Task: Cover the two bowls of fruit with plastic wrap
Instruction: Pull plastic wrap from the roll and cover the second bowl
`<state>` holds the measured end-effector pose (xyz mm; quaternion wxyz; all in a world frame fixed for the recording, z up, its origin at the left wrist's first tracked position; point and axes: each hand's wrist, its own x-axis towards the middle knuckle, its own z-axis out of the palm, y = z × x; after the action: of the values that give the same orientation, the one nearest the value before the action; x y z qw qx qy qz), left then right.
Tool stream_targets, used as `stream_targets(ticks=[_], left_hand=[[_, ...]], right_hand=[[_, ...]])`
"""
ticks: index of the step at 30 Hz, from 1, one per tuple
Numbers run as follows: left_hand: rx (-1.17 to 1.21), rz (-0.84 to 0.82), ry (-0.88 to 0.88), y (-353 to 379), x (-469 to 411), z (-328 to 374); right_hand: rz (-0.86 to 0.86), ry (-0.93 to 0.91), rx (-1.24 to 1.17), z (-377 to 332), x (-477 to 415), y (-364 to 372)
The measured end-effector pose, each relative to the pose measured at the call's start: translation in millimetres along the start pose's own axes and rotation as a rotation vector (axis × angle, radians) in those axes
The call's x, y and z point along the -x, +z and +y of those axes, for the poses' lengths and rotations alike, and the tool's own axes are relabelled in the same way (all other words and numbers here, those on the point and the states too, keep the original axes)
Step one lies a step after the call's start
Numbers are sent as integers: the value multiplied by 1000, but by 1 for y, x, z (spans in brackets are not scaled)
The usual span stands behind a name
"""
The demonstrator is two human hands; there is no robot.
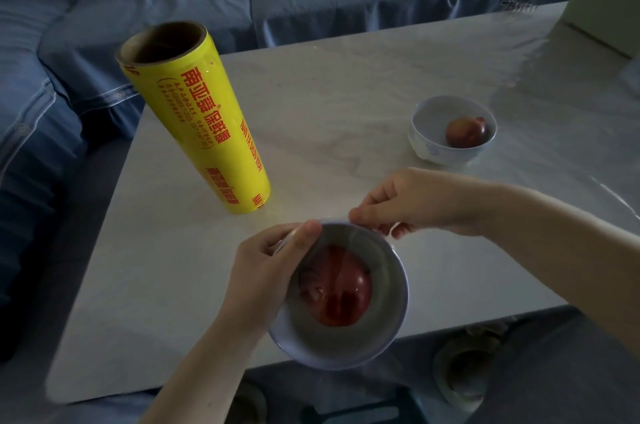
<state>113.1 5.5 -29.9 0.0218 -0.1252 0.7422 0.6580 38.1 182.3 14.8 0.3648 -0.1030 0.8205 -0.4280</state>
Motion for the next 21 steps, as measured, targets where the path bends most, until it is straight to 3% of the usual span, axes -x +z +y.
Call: stream_targets(ticks=[4, 10, 15, 21], left_hand=[[-79, -23, 34, -3, 1, -2], [-145, -71, 46, -5, 6, -7], [-223, -113, 57, -1, 8, -11], [-292, -188, 109, 2, 10, -10]], right_hand=[[-134, 58, -40, -1, -4, -4], [-147, 111, -232, 12, -7, 4], [-190, 150, -108, 12, -13, 9], [-234, 126, -196, 11, -14, 9]])
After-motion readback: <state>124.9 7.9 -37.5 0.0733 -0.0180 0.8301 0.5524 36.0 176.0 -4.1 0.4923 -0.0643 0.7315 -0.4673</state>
